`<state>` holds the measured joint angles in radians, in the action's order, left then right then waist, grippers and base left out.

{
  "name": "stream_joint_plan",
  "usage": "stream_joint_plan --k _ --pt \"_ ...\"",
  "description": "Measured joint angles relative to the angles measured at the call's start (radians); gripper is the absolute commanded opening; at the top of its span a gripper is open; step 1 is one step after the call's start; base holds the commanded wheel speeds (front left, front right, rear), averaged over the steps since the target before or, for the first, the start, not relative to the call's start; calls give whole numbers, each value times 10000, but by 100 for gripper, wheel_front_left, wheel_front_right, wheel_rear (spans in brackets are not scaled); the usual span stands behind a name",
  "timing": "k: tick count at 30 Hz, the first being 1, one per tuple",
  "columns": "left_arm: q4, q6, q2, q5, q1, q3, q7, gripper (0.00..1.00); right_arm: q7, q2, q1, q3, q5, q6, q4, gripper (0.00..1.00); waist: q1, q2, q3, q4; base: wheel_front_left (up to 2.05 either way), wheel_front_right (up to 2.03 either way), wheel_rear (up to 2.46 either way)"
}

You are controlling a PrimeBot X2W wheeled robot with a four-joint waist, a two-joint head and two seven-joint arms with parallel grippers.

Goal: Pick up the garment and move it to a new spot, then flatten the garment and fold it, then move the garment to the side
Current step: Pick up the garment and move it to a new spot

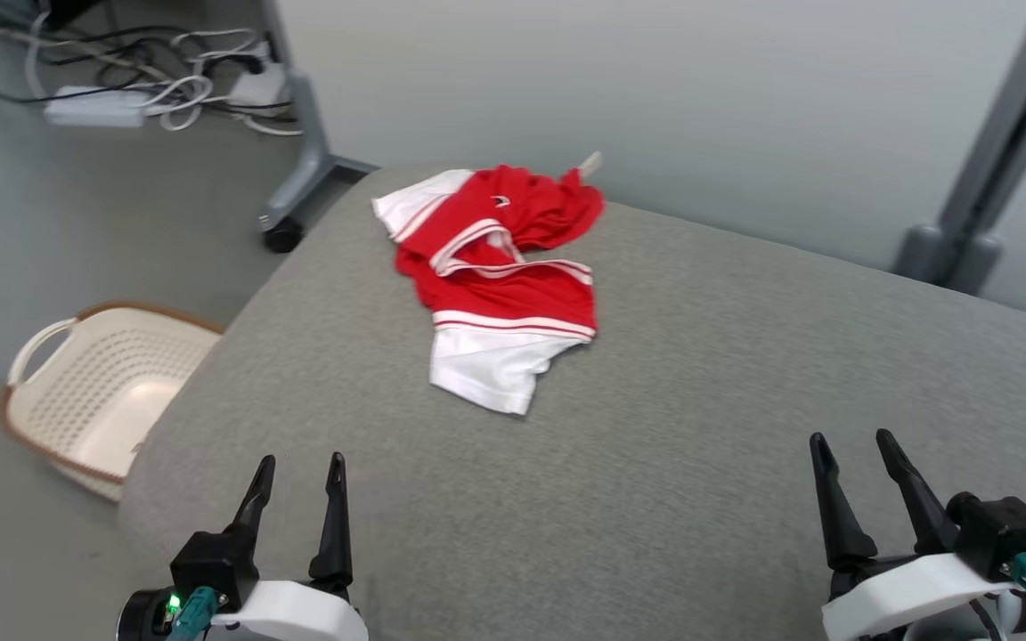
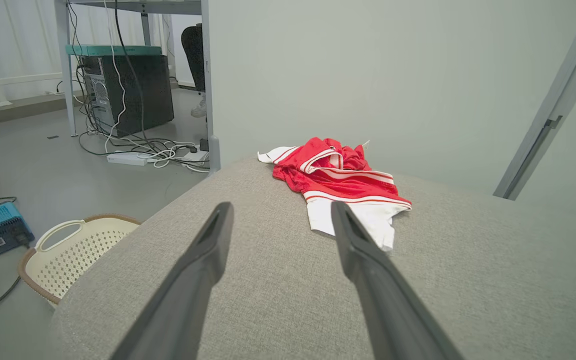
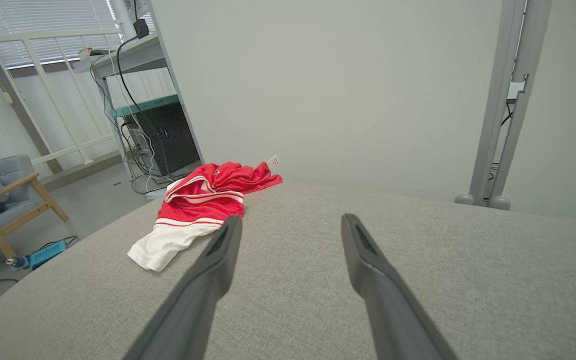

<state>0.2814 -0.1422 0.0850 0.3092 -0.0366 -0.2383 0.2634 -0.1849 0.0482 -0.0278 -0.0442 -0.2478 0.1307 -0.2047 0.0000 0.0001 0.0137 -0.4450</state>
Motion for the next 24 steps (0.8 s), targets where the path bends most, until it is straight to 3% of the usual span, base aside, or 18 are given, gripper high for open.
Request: stream_joint_plan --k 7,16,24 --pt "-347 -171 -15 21 181 316 0 100 88 -6 -442 -414 36 0 -44 100 0 0 -225 -827 0 0 0" --pt "-447 -155 -109 4 298 295 0 100 84 -4 -652 -537 92 0 -119 100 0 0 -391 -890 0 0 0" --pt "-349 236 117 19 -642 205 -146 100 180 -6 -562 -82 391 0 313 100 0 0 -772 -776 0 0 0"
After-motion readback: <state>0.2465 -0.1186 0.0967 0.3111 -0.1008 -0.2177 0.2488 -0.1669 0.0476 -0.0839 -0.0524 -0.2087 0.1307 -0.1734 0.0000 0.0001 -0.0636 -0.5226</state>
